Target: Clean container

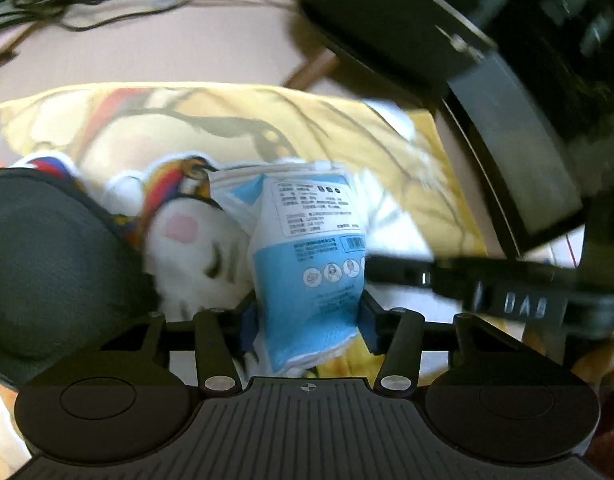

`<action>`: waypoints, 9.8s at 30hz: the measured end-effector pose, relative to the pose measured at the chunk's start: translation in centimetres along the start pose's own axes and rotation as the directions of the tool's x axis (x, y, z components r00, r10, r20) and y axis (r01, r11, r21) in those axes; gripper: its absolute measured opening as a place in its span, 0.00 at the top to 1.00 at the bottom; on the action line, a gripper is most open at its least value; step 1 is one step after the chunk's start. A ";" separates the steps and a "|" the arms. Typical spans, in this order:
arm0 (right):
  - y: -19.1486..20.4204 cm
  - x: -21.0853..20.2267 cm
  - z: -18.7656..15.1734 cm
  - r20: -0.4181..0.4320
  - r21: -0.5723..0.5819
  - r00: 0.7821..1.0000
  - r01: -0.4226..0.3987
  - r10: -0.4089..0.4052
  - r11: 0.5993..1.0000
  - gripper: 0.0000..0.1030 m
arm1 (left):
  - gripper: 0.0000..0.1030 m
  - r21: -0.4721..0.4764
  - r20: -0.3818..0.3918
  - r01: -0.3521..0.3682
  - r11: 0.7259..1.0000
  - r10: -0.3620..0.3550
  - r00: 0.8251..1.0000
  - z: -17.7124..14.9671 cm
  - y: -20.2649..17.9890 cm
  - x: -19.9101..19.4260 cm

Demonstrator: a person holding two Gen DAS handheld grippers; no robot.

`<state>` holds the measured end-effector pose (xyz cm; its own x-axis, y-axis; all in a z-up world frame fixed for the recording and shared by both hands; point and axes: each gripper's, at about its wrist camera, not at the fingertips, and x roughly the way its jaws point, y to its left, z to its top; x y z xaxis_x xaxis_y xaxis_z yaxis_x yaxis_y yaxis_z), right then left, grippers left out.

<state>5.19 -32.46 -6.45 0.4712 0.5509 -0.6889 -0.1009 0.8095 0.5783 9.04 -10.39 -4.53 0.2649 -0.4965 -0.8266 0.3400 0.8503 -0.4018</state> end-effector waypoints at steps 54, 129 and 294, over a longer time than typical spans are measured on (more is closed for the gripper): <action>3.4 -1.1 4.1 0.084 -0.148 0.995 0.061 -0.049 0.987 0.87 | 0.06 0.336 -0.025 -0.012 0.942 0.022 0.999 0.9 -2.9 -0.2; 2.0 -3.6 1.8 0.168 -0.259 0.935 0.349 -0.314 0.901 0.90 | 0.02 0.408 -0.183 0.245 0.879 -0.184 0.966 -3.3 -5.9 -0.8; 13.9 10.7 4.9 0.031 -0.795 0.970 0.171 -0.243 0.582 0.27 | 0.00 0.048 -0.073 -0.213 0.976 0.217 0.974 -6.4 7.0 -6.7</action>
<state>13.13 -16.32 -3.66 0.5087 0.3309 -0.7948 -0.6748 0.7266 -0.1293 3.89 0.04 -4.31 0.2661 -0.2866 -0.9204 0.3185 0.9273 -0.1967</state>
